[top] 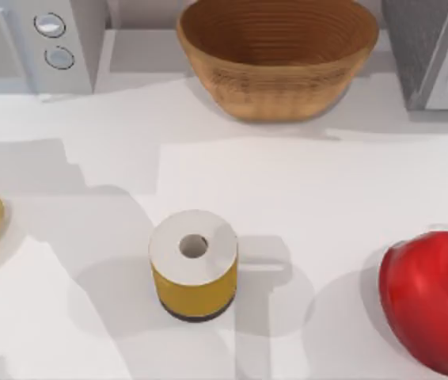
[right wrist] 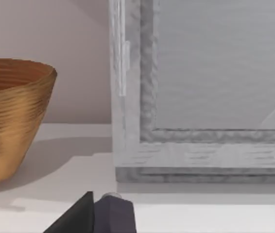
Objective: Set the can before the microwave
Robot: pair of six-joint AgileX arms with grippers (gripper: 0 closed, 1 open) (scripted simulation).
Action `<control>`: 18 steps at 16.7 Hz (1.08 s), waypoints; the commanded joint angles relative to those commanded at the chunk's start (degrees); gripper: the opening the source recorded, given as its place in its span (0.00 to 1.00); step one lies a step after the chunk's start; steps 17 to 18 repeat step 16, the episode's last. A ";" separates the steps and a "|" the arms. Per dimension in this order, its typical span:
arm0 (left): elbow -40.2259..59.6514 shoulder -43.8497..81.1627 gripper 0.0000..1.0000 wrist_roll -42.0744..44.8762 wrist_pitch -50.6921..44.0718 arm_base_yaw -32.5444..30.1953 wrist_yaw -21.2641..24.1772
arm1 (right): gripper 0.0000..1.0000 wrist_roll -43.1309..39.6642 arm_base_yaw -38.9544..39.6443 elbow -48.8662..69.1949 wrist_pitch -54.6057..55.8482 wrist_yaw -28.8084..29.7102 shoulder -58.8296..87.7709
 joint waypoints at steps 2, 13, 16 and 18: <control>0.00 0.00 1.00 0.00 0.00 0.00 0.00 | 1.00 0.00 0.00 0.00 0.00 0.00 0.00; 6.86 0.34 1.00 0.00 -6.70 -0.08 0.05 | 1.00 0.00 0.00 0.00 0.00 0.00 0.00; 9.33 0.16 1.00 -0.07 -9.17 -0.11 0.00 | 1.00 0.00 0.00 0.00 0.00 0.00 0.00; 9.33 0.16 1.00 -0.07 -9.17 -0.11 0.00 | 1.00 0.00 0.00 0.00 0.00 0.00 0.00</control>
